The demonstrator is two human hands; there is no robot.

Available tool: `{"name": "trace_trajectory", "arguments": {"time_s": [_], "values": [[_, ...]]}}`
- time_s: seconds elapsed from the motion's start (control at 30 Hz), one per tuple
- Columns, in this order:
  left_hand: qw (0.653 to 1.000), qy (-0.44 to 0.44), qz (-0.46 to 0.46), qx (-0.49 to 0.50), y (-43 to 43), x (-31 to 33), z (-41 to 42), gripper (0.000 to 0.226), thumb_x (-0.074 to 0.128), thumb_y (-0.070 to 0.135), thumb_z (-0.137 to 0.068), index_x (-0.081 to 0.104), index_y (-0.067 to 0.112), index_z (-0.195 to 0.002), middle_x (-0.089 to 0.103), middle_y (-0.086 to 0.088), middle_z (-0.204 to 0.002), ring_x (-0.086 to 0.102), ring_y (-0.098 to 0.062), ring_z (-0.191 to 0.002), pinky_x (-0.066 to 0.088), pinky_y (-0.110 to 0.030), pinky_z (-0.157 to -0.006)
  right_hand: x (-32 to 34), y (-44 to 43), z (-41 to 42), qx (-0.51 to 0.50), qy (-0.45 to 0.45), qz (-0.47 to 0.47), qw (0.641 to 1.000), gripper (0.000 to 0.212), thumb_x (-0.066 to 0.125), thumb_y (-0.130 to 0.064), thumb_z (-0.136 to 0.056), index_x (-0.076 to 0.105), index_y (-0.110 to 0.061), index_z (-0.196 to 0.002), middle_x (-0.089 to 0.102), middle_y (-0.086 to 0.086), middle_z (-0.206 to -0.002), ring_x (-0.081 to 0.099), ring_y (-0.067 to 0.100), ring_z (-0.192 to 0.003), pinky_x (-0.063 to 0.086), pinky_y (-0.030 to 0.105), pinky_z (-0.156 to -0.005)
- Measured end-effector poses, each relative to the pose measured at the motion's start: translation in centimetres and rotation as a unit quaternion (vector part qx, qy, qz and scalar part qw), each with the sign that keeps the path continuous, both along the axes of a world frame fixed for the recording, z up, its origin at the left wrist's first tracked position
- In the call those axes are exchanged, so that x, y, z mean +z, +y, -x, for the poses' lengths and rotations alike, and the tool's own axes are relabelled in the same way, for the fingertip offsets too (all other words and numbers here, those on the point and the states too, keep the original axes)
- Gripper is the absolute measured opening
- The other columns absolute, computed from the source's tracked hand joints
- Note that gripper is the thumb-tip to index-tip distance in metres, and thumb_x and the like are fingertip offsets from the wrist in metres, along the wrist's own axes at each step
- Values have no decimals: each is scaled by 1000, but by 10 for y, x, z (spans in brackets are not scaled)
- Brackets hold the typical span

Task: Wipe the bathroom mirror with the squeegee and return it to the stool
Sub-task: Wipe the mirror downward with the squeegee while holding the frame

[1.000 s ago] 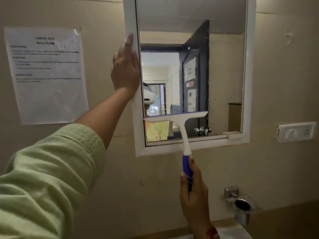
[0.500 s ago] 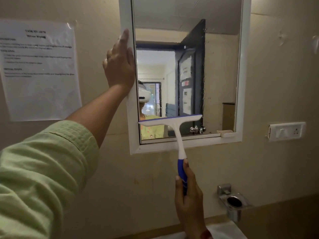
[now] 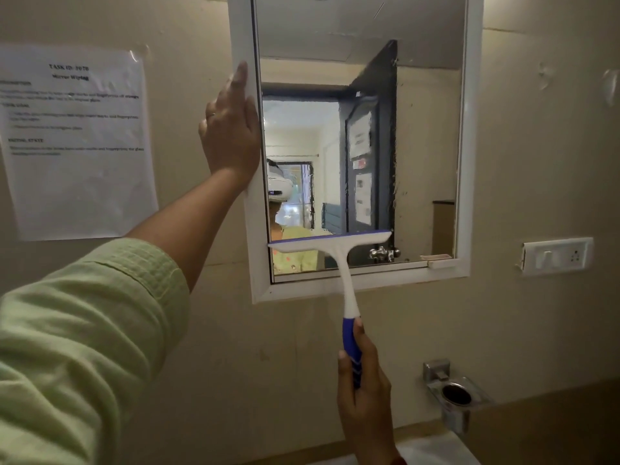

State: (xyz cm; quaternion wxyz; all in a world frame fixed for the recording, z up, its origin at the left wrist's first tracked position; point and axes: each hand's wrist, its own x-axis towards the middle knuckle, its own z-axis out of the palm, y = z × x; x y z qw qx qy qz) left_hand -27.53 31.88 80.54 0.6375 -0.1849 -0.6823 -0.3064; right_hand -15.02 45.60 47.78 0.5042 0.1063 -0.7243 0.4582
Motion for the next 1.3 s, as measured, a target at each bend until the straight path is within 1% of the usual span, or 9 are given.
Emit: {"name": "trace_trajectory", "arguments": {"time_s": [0.1,0.2,0.33,0.47,0.63,0.83,0.97,1.17,1.3], "values": [[1000,-2,0,-2,0,0,-1,45,28,31,-100,27,28,-145,45,2,-143,46,-23,-123,36,-36,-96,-24,-4,1,-29,-21,-20,999,61,51,-20,-88,27,-44,-139,61,-12,-93,58,-5,-68,45,4,-56],[1000,2,0,-1,0,0,-1,45,28,31,-100,27,27,-145,46,1,-142,47,-23,-123,36,-36,-96,-30,-6,-3,-34,-23,-11,999,60,48,-32,-88,21,-54,-136,60,-17,-102,60,-3,-75,48,5,-59],[1000,3,2,2,0,0,0,45,28,30,-100,27,27,-145,45,0,-143,47,-23,-123,36,-36,-96,-13,-3,-2,-35,1,23,999,48,32,-66,-87,21,-58,-134,64,-2,-96,59,-6,-75,44,0,-60],[1000,6,2,2,1,0,1,45,28,31,-100,27,27,-145,45,1,-143,47,-23,-123,37,-36,-96,-15,-3,-2,-35,5,17,999,49,34,-60,-87,22,-53,-134,66,10,-96,58,-8,-71,43,0,-60],[1000,6,-2,-1,1,0,2,45,28,31,-100,28,28,-144,46,1,-142,48,-24,-122,36,-36,-95,-31,-4,-3,-69,-16,-14,997,50,31,-66,-88,27,-53,-136,68,-1,-92,52,-8,-55,46,6,-52],[1000,3,-1,-2,0,1,1,45,28,32,-100,27,28,-145,44,0,-143,47,-25,-123,37,-37,-96,-39,-4,-14,-73,-39,-13,997,46,38,-59,-90,32,-53,-135,66,-18,-90,58,-4,-58,47,7,-51],[1000,2,1,-2,0,0,-1,46,28,31,-100,27,28,-145,46,-2,-142,47,-28,-121,37,-39,-95,4,4,-22,-61,20,42,997,46,37,-64,-87,32,-56,-132,61,-14,-74,56,1,-54,42,5,-46],[1000,-3,3,-1,0,-1,-4,45,29,32,-100,27,27,-145,48,-5,-140,48,-28,-121,37,-41,-96,92,27,-22,-35,112,16,993,45,47,-34,-96,30,-52,-133,53,-9,-68,49,3,-47,39,8,-42],[1000,-3,1,-10,0,0,-4,44,31,31,-101,28,27,-145,50,-7,-137,49,-30,-120,37,-44,-96,148,43,-9,-29,133,-11,991,44,44,-28,-95,31,-40,-136,54,-29,-93,54,-1,-65,43,6,-53]]}}
